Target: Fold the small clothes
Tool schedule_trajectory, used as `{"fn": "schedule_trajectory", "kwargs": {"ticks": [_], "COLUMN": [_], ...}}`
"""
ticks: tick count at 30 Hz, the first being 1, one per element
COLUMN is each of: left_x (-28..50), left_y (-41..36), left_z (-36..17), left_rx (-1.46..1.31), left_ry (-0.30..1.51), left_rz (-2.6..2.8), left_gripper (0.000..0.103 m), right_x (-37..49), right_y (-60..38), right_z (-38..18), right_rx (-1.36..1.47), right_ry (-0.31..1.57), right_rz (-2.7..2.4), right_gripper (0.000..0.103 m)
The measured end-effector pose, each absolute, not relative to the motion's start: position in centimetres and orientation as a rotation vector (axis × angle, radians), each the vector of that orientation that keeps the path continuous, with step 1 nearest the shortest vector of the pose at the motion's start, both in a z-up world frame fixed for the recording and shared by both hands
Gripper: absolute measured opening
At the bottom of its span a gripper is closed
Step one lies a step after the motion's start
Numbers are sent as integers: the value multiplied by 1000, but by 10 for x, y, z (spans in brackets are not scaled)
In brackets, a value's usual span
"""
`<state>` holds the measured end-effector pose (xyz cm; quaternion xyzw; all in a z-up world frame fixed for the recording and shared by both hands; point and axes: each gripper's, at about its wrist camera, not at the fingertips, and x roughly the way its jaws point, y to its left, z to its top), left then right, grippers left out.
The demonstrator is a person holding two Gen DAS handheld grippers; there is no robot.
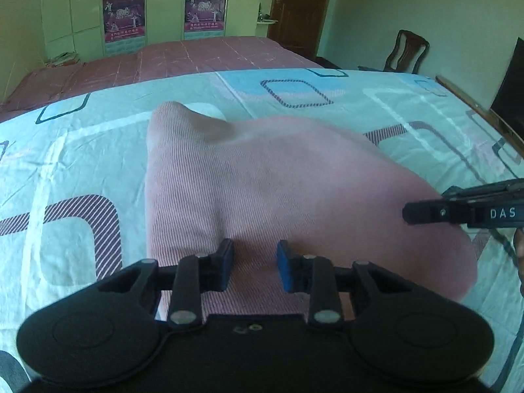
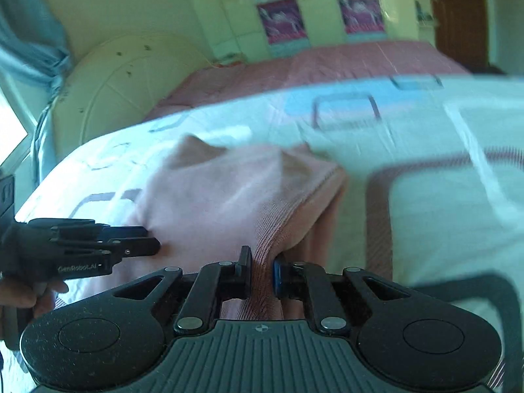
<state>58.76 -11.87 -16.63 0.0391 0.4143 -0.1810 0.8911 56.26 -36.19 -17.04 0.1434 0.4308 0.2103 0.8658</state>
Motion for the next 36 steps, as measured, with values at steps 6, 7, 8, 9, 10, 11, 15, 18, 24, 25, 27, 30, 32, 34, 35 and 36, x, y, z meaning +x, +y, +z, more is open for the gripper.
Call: {"fn": "schedule_trajectory", "kwargs": {"ticks": [6, 7, 8, 9, 10, 11, 15, 18, 24, 25, 27, 30, 32, 34, 35, 36], "left_x": [596, 602, 609, 616, 623, 631, 672, 687, 709, 718, 722, 701, 667, 630, 614, 600], "left_y": [-103, -100, -98, -96, -95, -95, -95, -93, -96, -100, -112, -122, -113, -103, -97, -91], "left_z": [-145, -143, -142, -141, -141, -143, -164, -163, -154, -165, -177, -163, -149, -143, -143, -143], "left_rx": [54, 54, 47, 39, 33, 27, -28, -103, -45, -17, 78, 141, 103, 94, 97, 80], "left_ry": [807, 805, 807, 805, 802, 805, 898, 937, 862, 933, 966, 913, 851, 807, 807, 808], "left_rz": [-376, -372, -364, -361, -363, -361, -386, -395, -363, -350, -330, -321, -390, -434, -447, -456], "left_gripper": [32, 32, 32, 32, 32, 32, 31, 29, 36, 36, 38, 34, 35, 35, 30, 24], "right_x": [561, 568, 575, 585, 593, 603, 645, 656, 653, 659, 672, 664, 639, 603, 588, 572], "right_y": [-393, -397, -400, -401, -399, -393, -360, -365, -347, -340, -325, -326, -336, -341, -340, -339], "right_z": [-170, -169, -169, -166, -163, -159, -178, -182, -158, -163, -183, -171, -155, -142, -138, -136], "right_rx": [469, 487, 499, 492, 463, 417, 142, 144, 138, 121, 54, 31, 73, 80, 71, 63], "right_ry": [789, 786, 787, 767, 747, 747, 873, 891, 776, 799, 868, 866, 822, 807, 805, 810], "right_rz": [385, 368, 349, 338, 346, 357, 324, 307, 400, 403, 367, 362, 400, 454, 483, 518], "right_gripper": [51, 51, 51, 51, 43, 21, 1, 0, 0, 0, 0, 0, 0, 0, 0, 0]}}
